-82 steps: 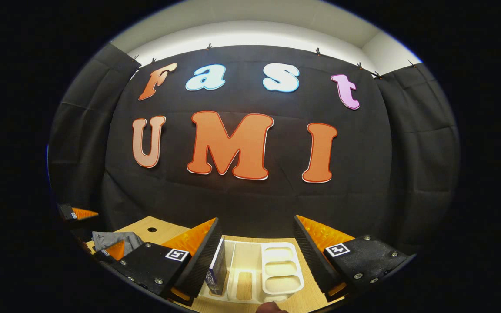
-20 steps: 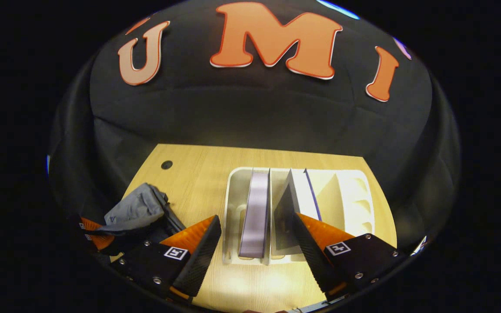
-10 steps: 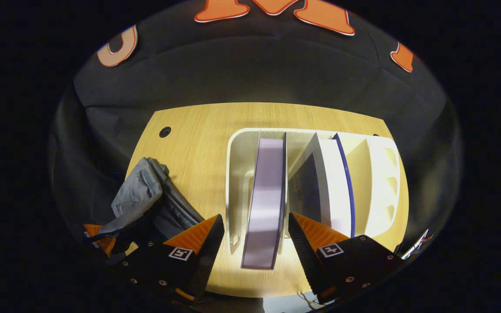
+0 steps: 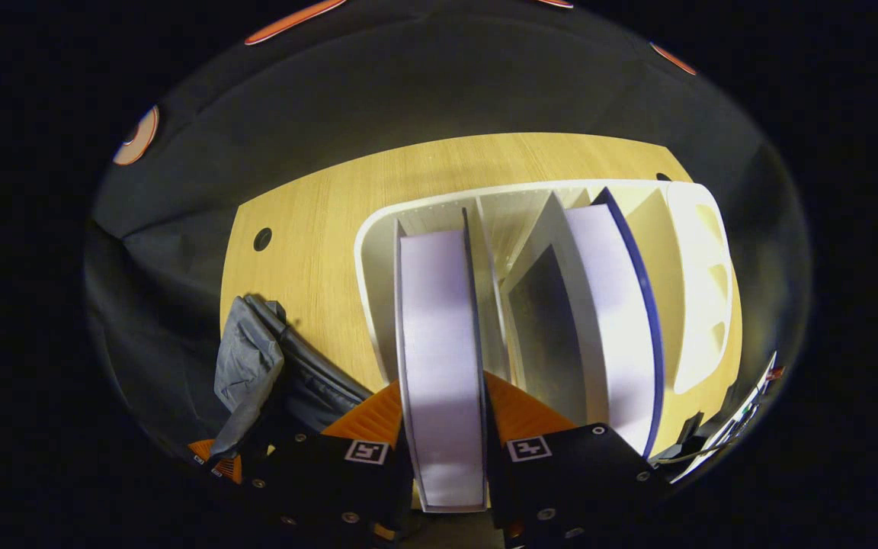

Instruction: Open the schoolbag, grab two books from the bookshelf and put them into the schoolbag.

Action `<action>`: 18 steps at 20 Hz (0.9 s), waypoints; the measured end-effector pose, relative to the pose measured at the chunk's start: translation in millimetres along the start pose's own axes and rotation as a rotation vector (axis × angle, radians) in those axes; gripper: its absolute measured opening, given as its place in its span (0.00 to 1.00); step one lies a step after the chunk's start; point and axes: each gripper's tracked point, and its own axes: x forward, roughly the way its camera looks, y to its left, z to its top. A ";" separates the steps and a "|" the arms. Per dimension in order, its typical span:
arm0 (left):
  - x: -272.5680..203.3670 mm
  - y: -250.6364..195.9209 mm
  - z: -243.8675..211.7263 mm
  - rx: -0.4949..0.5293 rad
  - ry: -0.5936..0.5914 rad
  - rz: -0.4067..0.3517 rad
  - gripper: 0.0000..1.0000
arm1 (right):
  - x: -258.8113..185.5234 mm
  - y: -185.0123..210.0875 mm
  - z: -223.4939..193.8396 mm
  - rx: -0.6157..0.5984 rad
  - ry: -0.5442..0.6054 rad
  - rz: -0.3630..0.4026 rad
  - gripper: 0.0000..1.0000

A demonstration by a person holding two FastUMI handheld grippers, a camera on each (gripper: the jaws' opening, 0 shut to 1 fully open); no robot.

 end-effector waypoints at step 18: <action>-0.2 -1.5 -1.7 -0.036 -0.010 -0.019 0.06 | -136.8 -11.5 -0.5 0.082 -0.218 0.218 0.39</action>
